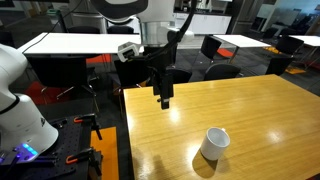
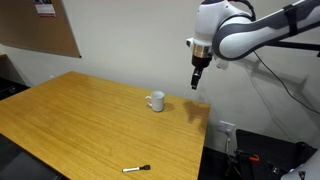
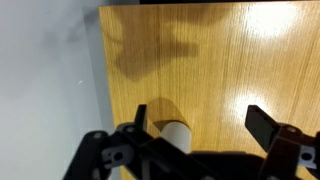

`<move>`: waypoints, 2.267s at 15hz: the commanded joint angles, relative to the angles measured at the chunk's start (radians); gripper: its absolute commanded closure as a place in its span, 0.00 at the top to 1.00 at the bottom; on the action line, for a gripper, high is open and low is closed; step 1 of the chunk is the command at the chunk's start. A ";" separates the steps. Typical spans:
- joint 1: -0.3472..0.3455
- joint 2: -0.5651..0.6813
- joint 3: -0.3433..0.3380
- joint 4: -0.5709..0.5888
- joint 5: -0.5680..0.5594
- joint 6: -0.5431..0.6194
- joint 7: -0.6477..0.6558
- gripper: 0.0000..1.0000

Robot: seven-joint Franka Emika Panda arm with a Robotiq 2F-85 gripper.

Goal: Move the mug forward then put the marker inside the mug

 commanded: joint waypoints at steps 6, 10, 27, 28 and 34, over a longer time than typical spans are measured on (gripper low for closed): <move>-0.001 0.020 0.006 0.006 0.009 0.025 0.006 1.00; -0.001 0.066 0.002 0.026 0.020 0.073 0.003 1.00; -0.006 0.244 -0.008 0.116 0.070 0.272 -0.143 1.00; -0.007 0.256 -0.008 0.122 0.090 0.281 -0.164 1.00; -0.025 0.336 -0.012 0.206 0.129 0.287 -0.192 1.00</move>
